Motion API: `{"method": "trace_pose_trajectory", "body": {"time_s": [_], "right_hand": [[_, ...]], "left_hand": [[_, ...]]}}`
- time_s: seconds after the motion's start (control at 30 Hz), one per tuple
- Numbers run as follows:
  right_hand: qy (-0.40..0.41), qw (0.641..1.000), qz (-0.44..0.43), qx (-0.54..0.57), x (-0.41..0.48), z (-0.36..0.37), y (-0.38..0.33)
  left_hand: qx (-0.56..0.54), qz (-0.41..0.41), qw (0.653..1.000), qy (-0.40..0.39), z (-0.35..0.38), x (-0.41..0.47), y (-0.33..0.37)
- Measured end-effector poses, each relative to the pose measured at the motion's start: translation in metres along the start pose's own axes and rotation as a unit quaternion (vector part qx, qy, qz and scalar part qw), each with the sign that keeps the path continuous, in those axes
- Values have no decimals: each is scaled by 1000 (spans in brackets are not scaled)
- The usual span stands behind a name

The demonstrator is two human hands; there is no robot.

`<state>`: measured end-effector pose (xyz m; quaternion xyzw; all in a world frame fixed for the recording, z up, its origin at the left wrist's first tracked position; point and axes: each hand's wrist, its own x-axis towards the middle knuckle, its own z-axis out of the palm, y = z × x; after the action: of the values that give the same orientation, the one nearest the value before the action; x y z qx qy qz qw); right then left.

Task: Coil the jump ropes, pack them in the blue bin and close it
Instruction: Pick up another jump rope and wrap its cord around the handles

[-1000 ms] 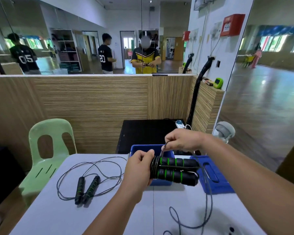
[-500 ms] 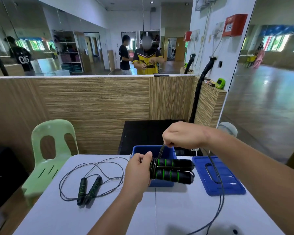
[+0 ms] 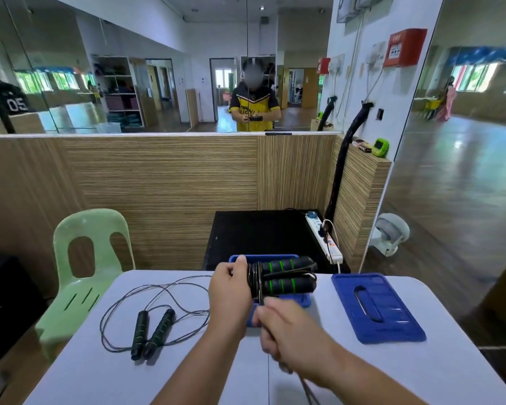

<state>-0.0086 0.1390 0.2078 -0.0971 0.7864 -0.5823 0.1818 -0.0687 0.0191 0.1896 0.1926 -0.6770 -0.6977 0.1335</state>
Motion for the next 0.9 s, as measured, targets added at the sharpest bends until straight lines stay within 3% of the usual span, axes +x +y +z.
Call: {"method": "trace_pose_trajectory", "body": {"time_s": [0.27,0.37,0.57,0.7,0.87,0.9], "right_hand": [[17,1000,6,6,16,5,45],[0,998,-36,-58,26,-8,55],[-31,980,-40,-194,59,-53,54],[50,980,32,-191,89,-92,58],[-69,963,-17,-258,107,-113,-5],[-65,944,-65,-315,100,-114,-24]], "left_hand": [[-23,-31,999,-20,5,0,4],[-35,-41,998,-37,3,-3,9],[-53,-61,994,-76,0,-16,18],[-49,-58,993,-94,-3,-21,21],[-22,-27,990,-134,-9,-24,23],[-21,-21,990,-137,-10,-24,23]]}}
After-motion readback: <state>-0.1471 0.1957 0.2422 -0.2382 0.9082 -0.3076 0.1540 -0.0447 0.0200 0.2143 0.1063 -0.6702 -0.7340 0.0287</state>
